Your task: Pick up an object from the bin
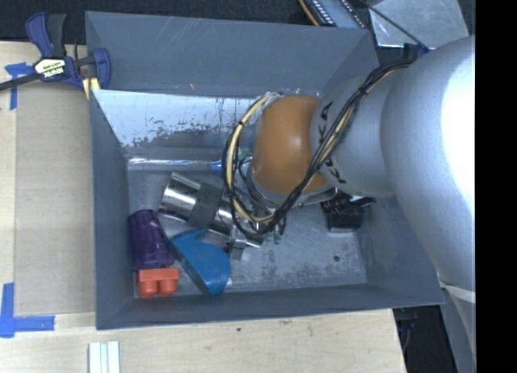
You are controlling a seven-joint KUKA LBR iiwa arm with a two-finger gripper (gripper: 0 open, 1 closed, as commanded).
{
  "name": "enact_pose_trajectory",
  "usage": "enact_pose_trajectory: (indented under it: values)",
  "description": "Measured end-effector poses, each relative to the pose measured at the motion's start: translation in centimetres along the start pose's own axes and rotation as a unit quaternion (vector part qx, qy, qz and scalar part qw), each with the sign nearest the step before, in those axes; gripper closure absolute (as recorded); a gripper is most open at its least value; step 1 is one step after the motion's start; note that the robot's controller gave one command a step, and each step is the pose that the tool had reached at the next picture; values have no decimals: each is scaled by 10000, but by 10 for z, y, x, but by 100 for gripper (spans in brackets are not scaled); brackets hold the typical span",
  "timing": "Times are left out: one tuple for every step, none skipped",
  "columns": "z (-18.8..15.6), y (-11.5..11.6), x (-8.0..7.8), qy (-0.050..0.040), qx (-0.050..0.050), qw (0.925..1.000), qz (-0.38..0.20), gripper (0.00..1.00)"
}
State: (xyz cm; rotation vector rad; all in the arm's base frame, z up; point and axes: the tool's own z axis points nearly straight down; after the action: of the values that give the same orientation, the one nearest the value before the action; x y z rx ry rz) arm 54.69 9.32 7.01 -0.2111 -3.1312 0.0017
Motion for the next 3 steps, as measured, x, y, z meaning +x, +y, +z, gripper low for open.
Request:
enact_pose_trajectory:
  values:
    - [-77, 6, -7, -60, -19, 9997, 216, 0]
    - [-1, -2, -1, -14, 8, 10000, 11, 0]
    - [0, -6, -8, 3, -33, 9960, 896, 0]
